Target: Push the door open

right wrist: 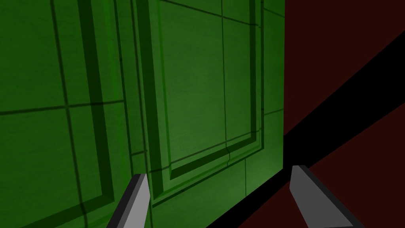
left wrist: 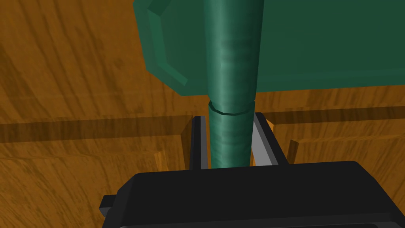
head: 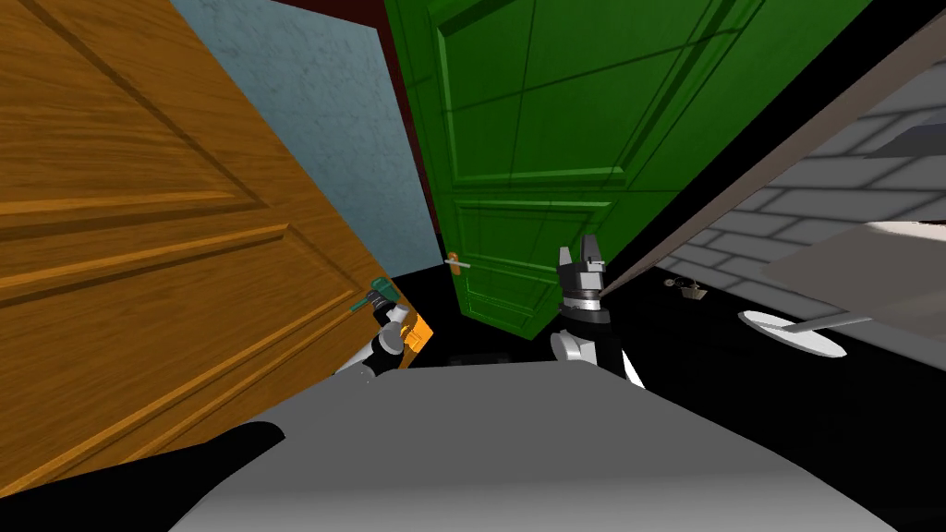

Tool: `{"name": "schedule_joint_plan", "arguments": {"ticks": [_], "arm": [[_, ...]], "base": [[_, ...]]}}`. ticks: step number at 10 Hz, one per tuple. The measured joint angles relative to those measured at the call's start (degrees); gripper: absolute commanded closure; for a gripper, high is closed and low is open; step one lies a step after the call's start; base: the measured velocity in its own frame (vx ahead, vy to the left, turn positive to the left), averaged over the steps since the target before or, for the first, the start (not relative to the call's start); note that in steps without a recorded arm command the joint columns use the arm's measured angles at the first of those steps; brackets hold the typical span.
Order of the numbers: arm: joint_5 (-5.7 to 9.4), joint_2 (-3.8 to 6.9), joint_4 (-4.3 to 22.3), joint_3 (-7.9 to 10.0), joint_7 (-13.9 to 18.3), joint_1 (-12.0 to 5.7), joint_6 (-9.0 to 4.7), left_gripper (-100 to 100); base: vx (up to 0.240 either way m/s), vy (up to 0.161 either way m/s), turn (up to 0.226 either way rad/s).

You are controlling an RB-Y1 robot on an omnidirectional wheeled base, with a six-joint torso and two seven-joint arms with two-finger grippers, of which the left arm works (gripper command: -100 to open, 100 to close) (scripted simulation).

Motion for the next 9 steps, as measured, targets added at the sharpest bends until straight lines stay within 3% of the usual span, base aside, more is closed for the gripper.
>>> {"name": "schedule_joint_plan", "arguments": {"ticks": [1,2,3,5,6,7,8,9], "arm": [[0.34,-0.48,-0.93,0.94,-0.8,0.18,0.03,100],[0.91,-0.29,-0.48,2.47,-1.9,-0.24,-0.48,100],[1.09,0.18,0.97,3.09,-2.41,-0.91,-1.86,100],[1.56,-0.95,-1.55,4.44,-3.59,-0.63,-2.12,100],[1.92,0.37,1.09,5.43,-4.0,-1.35,-3.45,100],[2.12,0.03,0.47,6.0,-4.44,-1.28,-3.81,100],[2.46,0.27,1.56,7.09,-5.07,-1.71,-5.18,100],[2.82,-1.05,-0.93,8.04,-6.15,-1.34,-4.98,100]], "base": [[0.083,0.119,-0.137],[0.069,0.117,-0.05],[0.026,0.066,-0.004],[0.049,0.092,-0.111],[0.055,0.081,-0.041],[0.054,0.111,-0.106],[0.051,0.099,-0.07],[0.056,0.121,-0.126]]}}
